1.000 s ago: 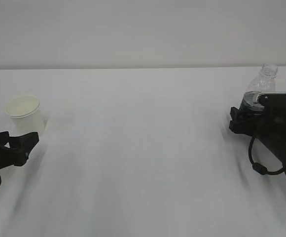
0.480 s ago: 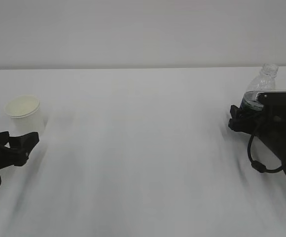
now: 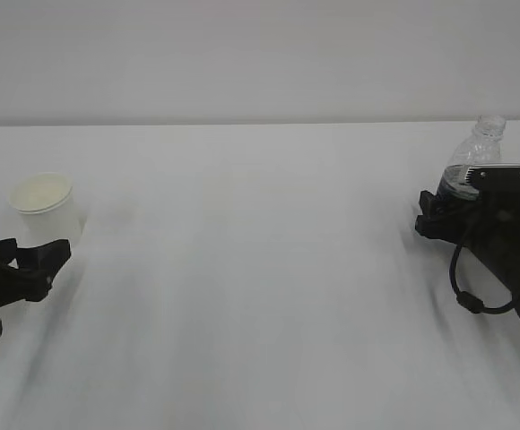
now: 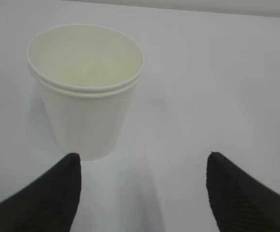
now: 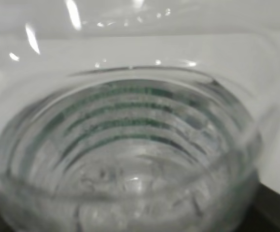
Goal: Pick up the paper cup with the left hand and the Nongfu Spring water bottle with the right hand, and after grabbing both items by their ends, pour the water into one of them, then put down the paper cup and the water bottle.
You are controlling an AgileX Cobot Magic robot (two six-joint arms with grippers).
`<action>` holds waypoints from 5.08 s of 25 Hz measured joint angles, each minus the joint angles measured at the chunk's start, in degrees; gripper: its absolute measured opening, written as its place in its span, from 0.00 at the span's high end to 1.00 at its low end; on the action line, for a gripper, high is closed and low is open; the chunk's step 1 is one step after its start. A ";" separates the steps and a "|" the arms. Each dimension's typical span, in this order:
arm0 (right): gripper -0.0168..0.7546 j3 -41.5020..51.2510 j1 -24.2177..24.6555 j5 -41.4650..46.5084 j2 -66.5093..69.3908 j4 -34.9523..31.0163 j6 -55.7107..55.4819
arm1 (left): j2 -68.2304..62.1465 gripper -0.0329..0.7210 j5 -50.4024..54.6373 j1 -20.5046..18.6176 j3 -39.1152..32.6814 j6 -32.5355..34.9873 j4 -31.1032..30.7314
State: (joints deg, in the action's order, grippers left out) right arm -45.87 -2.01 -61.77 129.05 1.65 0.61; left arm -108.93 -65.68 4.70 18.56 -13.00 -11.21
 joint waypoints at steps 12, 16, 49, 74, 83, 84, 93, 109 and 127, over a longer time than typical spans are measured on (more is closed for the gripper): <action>0.33 0.00 0.00 -1.38 0.28 0.10 0.68 | 0.00 0.19 0.00 0.00 0.00 0.00 0.00; 0.33 0.00 0.00 -1.64 0.38 0.10 0.80 | 0.00 0.19 0.00 0.00 0.00 0.00 0.00; 0.34 2.32 0.00 1.73 -8.43 8.95 0.90 | 0.00 0.23 0.00 0.00 0.00 0.00 0.00; 0.34 8.46 0.00 4.71 -19.09 30.36 -10.40 | 0.00 0.23 0.00 0.00 0.00 0.00 0.00; 0.34 8.71 0.00 7.37 -23.82 37.29 -13.45 | 0.00 0.23 0.00 0.00 0.00 0.00 0.00; 0.34 8.71 0.00 7.63 -24.06 38.14 -14.03 | 0.00 0.23 0.00 0.00 0.00 0.00 0.00; 0.34 8.71 0.00 7.88 -26.97 46.71 -20.16 | 0.00 0.23 0.00 0.00 0.00 0.00 0.00; 0.34 8.86 0.00 7.97 -28.43 48.09 -21.26 | -4.01 0.20 0.00 0.00 0.00 5.72 5.16; 0.34 8.86 0.00 6.90 -28.43 49.23 -21.90 | -7.67 0.05 -0.23 0.00 4.59 7.56 6.59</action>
State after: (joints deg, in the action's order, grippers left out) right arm -37.01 -2.01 -54.87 100.63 50.87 -21.29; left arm -116.60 -65.91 4.70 23.14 -5.44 -4.62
